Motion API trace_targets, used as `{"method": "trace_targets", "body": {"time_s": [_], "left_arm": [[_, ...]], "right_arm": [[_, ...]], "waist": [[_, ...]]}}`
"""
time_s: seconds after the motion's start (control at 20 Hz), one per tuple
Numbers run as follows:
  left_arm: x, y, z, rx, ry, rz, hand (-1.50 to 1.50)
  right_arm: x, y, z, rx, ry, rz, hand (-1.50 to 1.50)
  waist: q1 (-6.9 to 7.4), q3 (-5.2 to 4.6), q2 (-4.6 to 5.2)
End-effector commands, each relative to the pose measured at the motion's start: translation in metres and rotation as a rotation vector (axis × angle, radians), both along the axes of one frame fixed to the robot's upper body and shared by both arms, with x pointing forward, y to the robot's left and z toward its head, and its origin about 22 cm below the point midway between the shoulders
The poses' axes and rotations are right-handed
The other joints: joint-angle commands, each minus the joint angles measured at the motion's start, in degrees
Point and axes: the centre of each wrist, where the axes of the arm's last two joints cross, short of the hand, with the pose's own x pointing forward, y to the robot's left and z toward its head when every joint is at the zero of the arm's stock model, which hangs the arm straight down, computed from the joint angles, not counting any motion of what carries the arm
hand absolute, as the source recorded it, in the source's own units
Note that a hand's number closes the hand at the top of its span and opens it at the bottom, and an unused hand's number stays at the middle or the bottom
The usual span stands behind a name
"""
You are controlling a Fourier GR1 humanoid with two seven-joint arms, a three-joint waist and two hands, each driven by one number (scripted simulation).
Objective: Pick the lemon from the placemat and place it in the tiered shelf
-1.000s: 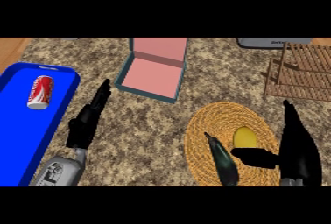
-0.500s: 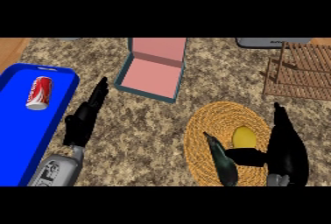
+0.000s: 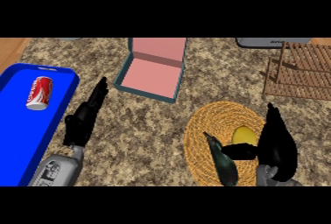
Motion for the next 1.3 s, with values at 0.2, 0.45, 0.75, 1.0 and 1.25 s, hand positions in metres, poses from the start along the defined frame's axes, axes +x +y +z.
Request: {"method": "trace_targets", "body": {"time_s": [0.2,0.45,0.75,1.0,1.25], "left_arm": [[0.001,0.009,0.004,0.005,-0.008,-0.002,0.00],[-0.006,-0.011,-0.019,0.003,0.013,-0.009,0.00],[-0.004,-0.001,0.001,0.003,-0.002,0.002,0.00],[-0.011,0.002,0.003,0.011,-0.015,-0.016,0.00],[-0.002,0.017,0.005,-0.003,0.000,-0.016,0.00]], "right_arm": [[0.017,-0.005,-0.013,0.034,0.136,-0.144,-1.50],[0.017,0.006,-0.034,0.029,0.119,-0.127,-1.50],[0.017,-0.004,-0.039,0.029,0.145,-0.108,-1.50],[0.014,0.012,-0.033,0.036,0.182,-0.070,1.50],[0.012,-0.004,-0.045,-0.051,0.217,-0.006,1.50]], "waist": [[0.14,0.04,0.05],[0.12,0.04,0.05],[0.14,0.05,-0.01],[0.27,0.04,-0.06],[0.12,0.04,-0.03]]}}
